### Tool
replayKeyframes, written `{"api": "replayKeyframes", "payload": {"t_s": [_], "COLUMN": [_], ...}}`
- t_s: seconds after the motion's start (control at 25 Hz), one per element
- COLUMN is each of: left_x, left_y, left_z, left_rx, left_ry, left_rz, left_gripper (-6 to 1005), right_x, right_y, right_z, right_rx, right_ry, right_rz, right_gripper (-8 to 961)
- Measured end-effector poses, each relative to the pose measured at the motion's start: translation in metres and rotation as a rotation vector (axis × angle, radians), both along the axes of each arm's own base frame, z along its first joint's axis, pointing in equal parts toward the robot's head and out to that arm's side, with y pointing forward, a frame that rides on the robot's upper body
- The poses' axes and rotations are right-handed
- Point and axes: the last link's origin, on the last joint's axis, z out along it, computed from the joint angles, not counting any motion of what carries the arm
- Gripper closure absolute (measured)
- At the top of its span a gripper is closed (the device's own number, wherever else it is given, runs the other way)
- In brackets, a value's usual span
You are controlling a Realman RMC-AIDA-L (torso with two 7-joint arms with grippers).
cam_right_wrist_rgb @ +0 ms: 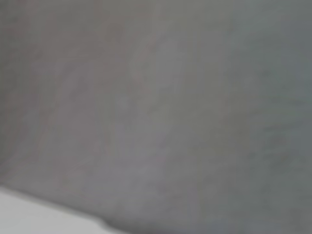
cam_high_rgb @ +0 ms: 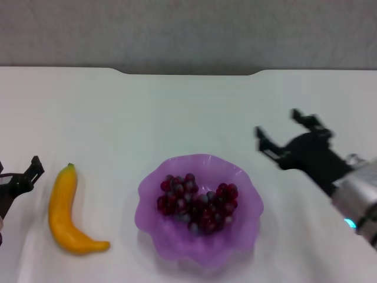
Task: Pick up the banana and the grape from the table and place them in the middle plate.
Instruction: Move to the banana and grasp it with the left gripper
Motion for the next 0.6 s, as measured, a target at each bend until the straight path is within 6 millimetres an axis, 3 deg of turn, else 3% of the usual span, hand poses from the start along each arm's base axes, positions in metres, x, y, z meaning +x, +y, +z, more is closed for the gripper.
{"api": "replayKeyframes", "payload": {"t_s": [0.32,0.6], "left_x": [0.008,0.036], "left_y": [0.005,0.013], "left_z": [-0.002,-0.012], "left_rx": [0.007,-0.008], "left_ry": [-0.024,-0.090], "left_rz": [-0.025,-0.112], "left_gripper": [108,109], "right_x": [0.065,0.080], "right_y": [-0.005,-0.002], "right_z": [0.027,0.022], "right_rx": [0.088,0.036], "right_ry": [0.102,0.004], "right_rz": [-0.093,-0.113], "right_gripper": [73,73]}}
